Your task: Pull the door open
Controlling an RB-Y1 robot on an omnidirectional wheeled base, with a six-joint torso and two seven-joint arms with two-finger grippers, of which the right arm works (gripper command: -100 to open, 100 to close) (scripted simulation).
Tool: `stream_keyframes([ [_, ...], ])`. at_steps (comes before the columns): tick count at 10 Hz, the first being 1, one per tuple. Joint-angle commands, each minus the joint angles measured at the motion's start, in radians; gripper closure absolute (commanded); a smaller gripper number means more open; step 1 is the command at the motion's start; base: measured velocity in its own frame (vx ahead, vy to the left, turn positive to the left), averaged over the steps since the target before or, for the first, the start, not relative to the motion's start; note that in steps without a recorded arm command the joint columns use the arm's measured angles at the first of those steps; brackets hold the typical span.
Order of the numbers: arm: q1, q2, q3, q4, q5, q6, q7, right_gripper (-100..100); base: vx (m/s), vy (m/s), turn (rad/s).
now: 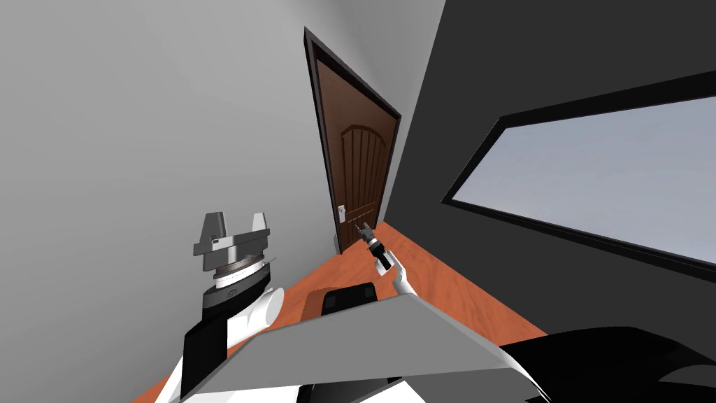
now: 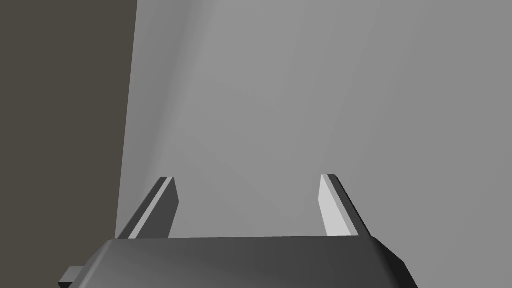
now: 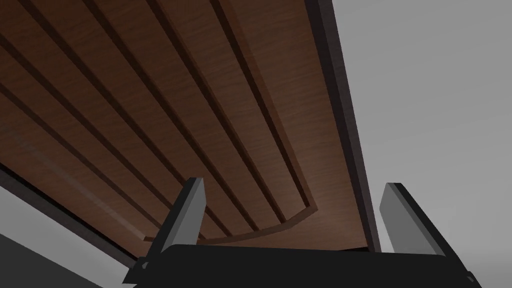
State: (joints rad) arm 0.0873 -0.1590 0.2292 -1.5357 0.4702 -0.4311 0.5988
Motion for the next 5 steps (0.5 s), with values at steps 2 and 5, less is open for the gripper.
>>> stream_keyframes([
  [2,-0.027,-0.004,0.013,0.055,0.030,0.003,0.049,-100,0.155,0.077,-0.021],
  [5,-0.060,-0.010,0.027,0.120,0.064,0.007,0.104,-100,0.140,0.060,-0.022],
])
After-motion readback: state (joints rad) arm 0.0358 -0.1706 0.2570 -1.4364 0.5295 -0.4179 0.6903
